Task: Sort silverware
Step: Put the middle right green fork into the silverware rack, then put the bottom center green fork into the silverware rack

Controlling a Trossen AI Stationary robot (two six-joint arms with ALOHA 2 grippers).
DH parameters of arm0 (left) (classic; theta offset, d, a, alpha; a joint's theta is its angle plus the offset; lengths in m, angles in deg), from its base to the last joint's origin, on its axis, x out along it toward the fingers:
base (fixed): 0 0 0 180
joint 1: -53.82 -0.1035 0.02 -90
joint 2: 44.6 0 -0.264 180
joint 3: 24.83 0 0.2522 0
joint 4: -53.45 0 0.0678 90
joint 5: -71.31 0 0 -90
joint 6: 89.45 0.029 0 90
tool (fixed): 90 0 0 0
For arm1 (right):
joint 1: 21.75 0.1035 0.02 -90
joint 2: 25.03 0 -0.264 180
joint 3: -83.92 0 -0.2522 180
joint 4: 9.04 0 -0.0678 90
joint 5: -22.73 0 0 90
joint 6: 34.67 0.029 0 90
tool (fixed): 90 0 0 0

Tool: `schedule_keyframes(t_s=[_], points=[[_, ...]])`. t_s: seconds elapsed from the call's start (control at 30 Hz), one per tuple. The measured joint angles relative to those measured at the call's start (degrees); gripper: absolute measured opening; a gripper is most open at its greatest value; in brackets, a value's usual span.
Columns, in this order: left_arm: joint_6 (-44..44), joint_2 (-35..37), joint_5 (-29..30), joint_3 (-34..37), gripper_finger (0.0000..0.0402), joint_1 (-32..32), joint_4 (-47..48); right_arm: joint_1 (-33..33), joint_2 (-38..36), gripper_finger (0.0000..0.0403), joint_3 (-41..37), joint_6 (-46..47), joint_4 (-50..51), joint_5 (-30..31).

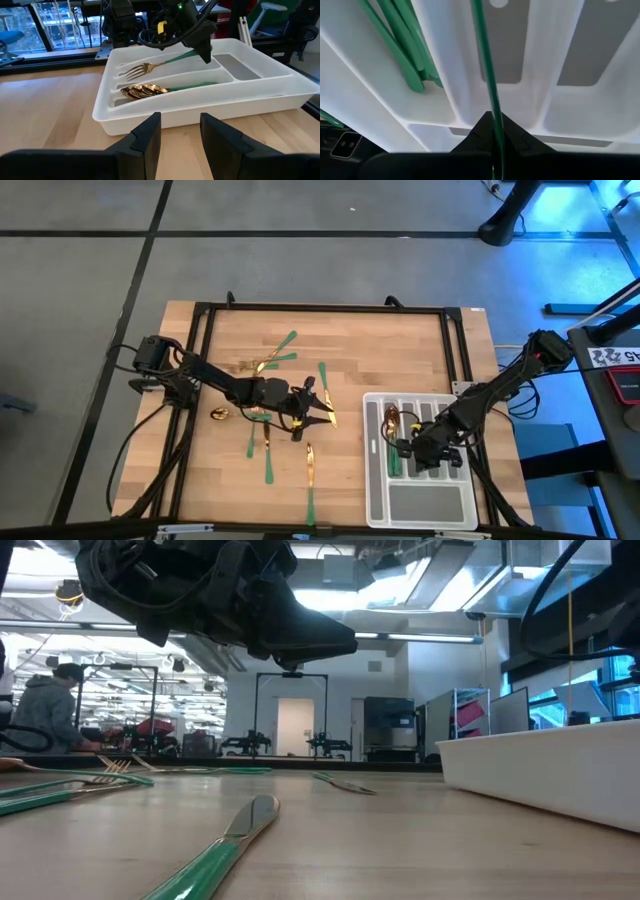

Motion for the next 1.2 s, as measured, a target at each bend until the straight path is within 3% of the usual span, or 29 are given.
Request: schedule_keyframes(t_s=[0.2,0.5,0.67,0.73,0.8,0.93,1.0,1.1,1.2], points=[[0.1,0.0,0.0,0.0,0.0127,0.0,0.0,0.1,0.0,0.0012,0.0,-1.8,0.9,0.4],[-2.7,0.0,0.0,0.0,0.0127,0.0,0.1,0.1,-1.1,0.0109,1.2,-7.0,2.3,1.4],[-2.8,0.2,0.1,0.0,0.0127,0.1,-0.9,0.2,-3.9,0.0126,7.4,-12.2,14.0,5.2],[-2.8,0.5,0.1,-0.2,0.0127,0.4,-1.6,0.2,-4.2,0.0126,10.5,-16.5,18.8,9.8],[-2.5,1.3,0.4,-0.4,0.0127,1.0,-1.5,0.2,-4.1,0.0126,13.0,-23.6,21.6,18.3],[2.2,2.6,3.1,-0.5,0.0127,3.5,0.4,0.2,-2.1,0.0126,14.0,-44.4,15.4,45.6],[7.2,4.0,7.3,-0.5,0.0127,5.4,4.0,0.1,-0.1,0.0126,14.0,-56.6,8.4,55.5],[11.5,7.1,17.2,-0.8,0.0127,8.9,12.4,-0.7,4.4,0.0127,14.0,-75.4,-2.9,62.9],[7.5,11.0,28.0,-2.1,0.0127,11.8,24.5,-2.0,9.8,0.0127,14.0,-90.4,-14.1,65.0]])
